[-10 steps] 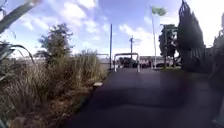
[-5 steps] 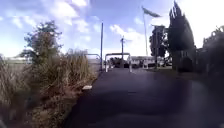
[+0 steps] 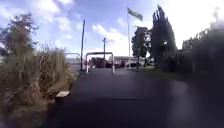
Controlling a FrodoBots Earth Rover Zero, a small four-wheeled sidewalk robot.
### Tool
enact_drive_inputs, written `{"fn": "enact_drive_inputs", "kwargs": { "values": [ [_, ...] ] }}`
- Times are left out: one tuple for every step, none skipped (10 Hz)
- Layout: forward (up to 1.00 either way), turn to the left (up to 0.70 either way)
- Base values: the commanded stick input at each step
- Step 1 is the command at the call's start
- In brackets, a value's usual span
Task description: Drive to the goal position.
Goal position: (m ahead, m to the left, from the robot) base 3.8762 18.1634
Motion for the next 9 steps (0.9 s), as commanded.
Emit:
{"fn": "enact_drive_inputs", "kwargs": {
  "values": [
    [1.00,-0.17],
    [1.00,0.00],
    [1.00,0.00],
    [1.00,0.00],
    [1.00,0.00],
    [1.00,0.00],
    [1.00,0.00],
    [1.00,0.00],
    [1.00,0.00]
  ]
}}
